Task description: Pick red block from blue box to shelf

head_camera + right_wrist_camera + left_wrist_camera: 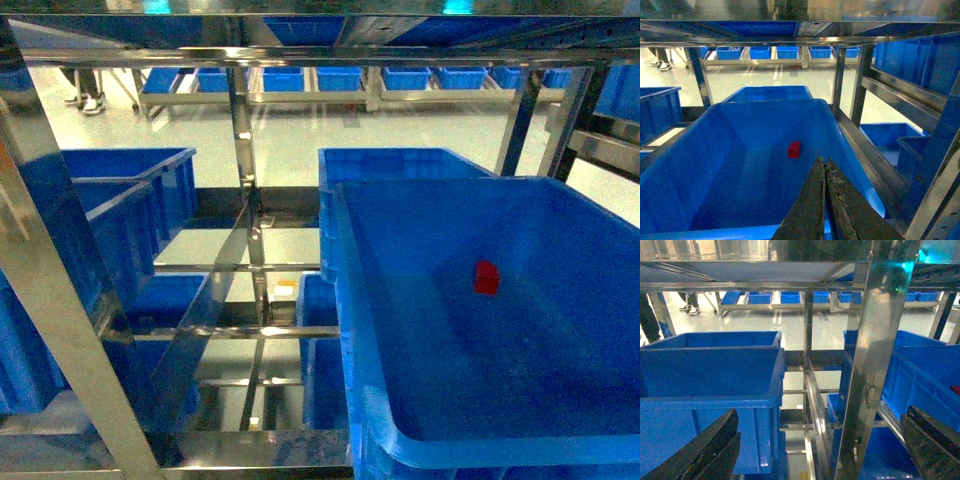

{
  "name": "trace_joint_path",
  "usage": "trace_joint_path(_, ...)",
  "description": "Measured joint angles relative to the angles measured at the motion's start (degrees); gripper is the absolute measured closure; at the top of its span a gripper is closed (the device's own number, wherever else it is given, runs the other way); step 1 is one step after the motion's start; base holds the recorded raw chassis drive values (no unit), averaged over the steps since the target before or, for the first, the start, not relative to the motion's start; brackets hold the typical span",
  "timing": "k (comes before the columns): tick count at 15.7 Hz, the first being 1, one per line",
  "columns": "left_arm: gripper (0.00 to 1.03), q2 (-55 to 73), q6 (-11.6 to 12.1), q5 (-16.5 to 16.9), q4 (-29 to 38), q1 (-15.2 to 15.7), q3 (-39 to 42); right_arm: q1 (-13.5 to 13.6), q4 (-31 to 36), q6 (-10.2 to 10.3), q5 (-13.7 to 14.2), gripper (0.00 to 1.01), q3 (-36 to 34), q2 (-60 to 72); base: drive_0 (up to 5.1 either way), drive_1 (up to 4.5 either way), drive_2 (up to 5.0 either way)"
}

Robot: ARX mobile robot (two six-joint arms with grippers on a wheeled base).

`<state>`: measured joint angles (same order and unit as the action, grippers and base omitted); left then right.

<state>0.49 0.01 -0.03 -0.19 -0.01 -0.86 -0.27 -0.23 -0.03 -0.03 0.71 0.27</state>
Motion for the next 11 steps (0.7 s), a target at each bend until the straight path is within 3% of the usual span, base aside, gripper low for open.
trace_joint_path(4, 0.05, 0.0, 0.0, 0.0, 0.0, 0.0, 0.0, 0.0, 0.0, 0.0, 0.0, 0.98, 0.0, 0.0, 0.0, 0.00, 0.0)
trace_joint_path(8, 0.05, 0.0, 0.0, 0.0, 0.0, 0.0, 0.0, 0.0, 0.0, 0.0, 0.0, 0.62, 0.0, 0.0, 0.0, 0.00, 0.0)
trace_joint_path(11, 0.05, 0.0, 0.0, 0.0, 0.0, 0.0, 0.0, 0.0, 0.0, 0.0, 0.0, 0.29, 0.0, 0.0, 0.0, 0.00, 0.0)
